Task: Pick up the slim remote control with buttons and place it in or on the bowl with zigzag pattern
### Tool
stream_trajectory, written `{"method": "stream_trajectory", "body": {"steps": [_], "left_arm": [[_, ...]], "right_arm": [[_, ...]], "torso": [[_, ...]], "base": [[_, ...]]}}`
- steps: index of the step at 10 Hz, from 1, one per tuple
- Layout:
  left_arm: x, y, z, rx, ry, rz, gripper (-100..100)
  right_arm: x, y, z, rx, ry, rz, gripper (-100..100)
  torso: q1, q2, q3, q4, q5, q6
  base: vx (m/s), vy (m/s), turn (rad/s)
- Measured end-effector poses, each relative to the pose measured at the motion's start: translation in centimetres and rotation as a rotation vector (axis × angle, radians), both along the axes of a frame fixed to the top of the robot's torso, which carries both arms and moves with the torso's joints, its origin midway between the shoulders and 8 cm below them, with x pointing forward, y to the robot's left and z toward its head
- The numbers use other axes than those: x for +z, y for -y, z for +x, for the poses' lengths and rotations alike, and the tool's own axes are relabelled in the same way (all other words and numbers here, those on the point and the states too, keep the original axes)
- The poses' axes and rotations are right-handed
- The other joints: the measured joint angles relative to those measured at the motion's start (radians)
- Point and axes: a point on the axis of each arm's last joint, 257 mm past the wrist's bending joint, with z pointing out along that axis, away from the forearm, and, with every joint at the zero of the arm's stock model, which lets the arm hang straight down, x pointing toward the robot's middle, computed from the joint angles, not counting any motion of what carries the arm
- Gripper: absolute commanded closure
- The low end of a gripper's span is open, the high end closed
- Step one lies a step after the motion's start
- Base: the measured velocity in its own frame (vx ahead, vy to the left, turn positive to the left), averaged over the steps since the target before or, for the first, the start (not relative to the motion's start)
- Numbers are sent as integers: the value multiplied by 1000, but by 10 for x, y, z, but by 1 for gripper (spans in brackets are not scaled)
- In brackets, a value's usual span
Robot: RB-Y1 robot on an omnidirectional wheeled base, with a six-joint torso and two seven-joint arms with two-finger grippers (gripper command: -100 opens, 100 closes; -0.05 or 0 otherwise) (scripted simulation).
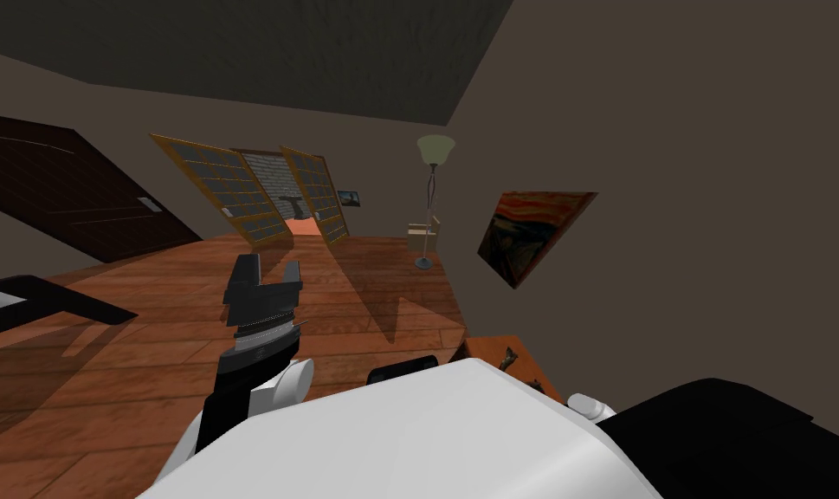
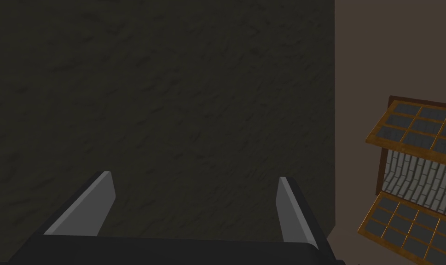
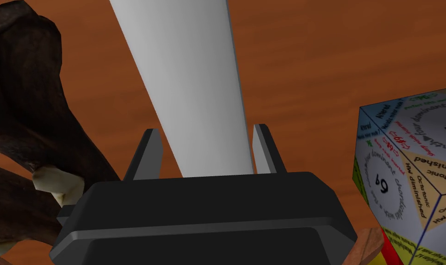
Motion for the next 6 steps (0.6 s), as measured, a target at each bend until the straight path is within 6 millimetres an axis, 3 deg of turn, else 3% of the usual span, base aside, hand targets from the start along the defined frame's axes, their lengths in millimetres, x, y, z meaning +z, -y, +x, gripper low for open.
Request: {"method": "stream_trajectory", "body": {"steps": [1, 2, 4, 5, 6], "left_arm": [[0, 0, 0, 0, 0, 0, 0], [0, 0, 0, 0, 0, 0, 0], [0, 0, 0, 0, 0, 0, 0], [0, 0, 0, 0, 0, 0, 0], [0, 0, 0, 0, 0, 0, 0]], "right_arm": [[0, 0, 0, -1, 0, 0, 0], [0, 0, 0, -1, 0, 0, 100], [10, 9, 5, 25, 3, 2, 100], [10, 10, 4, 28, 2, 2, 0], [10, 10, 4, 28, 2, 3, 100]], "torso": [[0, 0, 0, 0, 0, 0], [0, 0, 0, 0, 0, 0], [3, -3, -2, -1, 1, 2], [2, -2, -1, -1, 1, 0], [1, -1, -1, 0, 0, 0]], "base": [[0, 0, 0], [41, 18, -194], [51, 35, -127], [0, 0, 0], [-6, 40, 31]]}}
